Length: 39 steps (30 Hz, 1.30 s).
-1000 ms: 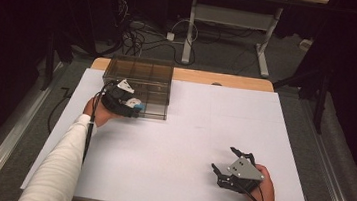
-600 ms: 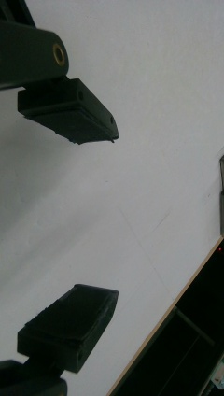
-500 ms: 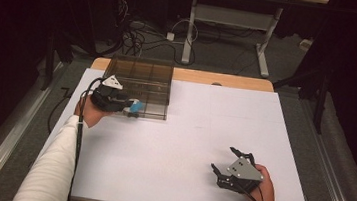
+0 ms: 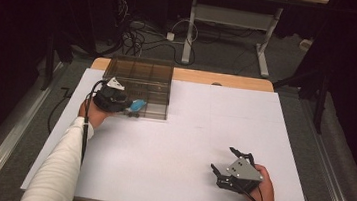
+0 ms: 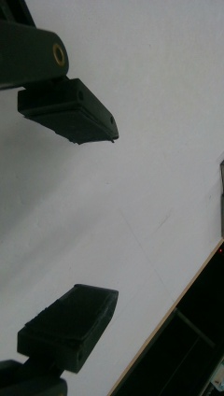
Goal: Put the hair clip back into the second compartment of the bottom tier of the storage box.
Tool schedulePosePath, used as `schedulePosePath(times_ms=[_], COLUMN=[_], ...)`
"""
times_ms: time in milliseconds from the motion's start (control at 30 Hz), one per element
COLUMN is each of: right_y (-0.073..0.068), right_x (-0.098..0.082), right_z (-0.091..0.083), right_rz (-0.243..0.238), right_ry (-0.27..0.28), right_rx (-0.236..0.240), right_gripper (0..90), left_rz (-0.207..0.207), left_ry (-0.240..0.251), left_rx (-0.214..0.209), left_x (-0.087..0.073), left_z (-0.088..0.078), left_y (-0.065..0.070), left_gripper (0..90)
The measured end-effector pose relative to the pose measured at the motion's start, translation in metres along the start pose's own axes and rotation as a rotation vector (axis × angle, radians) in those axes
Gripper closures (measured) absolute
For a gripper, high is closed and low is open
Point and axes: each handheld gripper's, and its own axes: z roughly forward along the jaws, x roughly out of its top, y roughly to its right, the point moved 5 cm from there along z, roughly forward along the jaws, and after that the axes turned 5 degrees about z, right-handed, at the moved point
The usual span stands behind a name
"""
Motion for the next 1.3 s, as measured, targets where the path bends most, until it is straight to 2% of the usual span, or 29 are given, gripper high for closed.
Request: schedulePosePath(times_ms=[100,133,233,333,467,533,600,733,800,900,967,1067,1133,1267,1300], right_y=[0.0,0.0,-0.001,-0.001,-0.002,-0.003,-0.003,-0.004,-0.004,-0.004,-0.005,-0.005,-0.005,-0.005,-0.005], right_x=[0.0,0.0,0.0,0.0,0.0,0.0,0.0,0.0,0.0,0.0,0.0,0.0,0.0,0.0,0.0], right_z=[0.0,0.0,0.0,0.0,0.001,0.001,0.001,0.001,0.001,0.002,0.002,0.002,0.002,0.002,0.002], right_rz=[-0.002,0.0,-0.005,-0.003,-0.01,-0.011,-0.012,-0.014,-0.015,-0.012,-0.016,-0.016,-0.017,-0.02,-0.019], right_ry=[0.0,-0.001,-0.001,-0.001,-0.003,-0.003,-0.007,-0.005,-0.006,-0.007,-0.006,-0.007,-0.01,-0.009,-0.009], right_rx=[0.002,0.002,0.002,0.003,0.006,0.006,0.007,0.009,0.013,0.011,0.01,0.01,0.01,0.008,0.007], right_gripper=[20.6,20.6,20.6,20.6,20.6,20.6,20.6,20.6,20.6,20.6,20.6,20.6,20.5,20.6,20.5], left_rz=[0.01,0.023,0.049,0.054,0.082,0.109,0.089,0.085,0.097,0.1,0.117,0.106,0.095,0.048,0.049], left_ry=[0.029,0.038,0.042,0.052,0.045,0.036,0.053,0.074,0.083,0.08,0.068,0.076,0.085,0.136,0.148], left_rx=[0.005,0.002,-0.001,0.002,0.027,0.07,0.058,0.061,0.078,0.086,0.12,0.133,0.126,0.116,0.116], left_x=[0.003,0.004,0.006,0.007,0.006,0.005,0.002,-0.003,-0.005,-0.006,-0.008,-0.011,-0.012,-0.013,-0.013], left_z=[-0.003,-0.004,-0.003,-0.002,0.0,0.003,0.005,0.007,0.008,0.009,0.012,0.013,0.012,0.004,0.002], left_y=[0.004,0.006,0.013,0.016,0.021,0.023,0.025,0.027,0.03,0.029,0.03,0.03,0.029,0.025,0.025], left_gripper=[58.9,62.2,67.1,68.9,70.5,71.3,74.7,78.2,82.1,82.2,83.2,83.6,83.6,78.8,78.8])
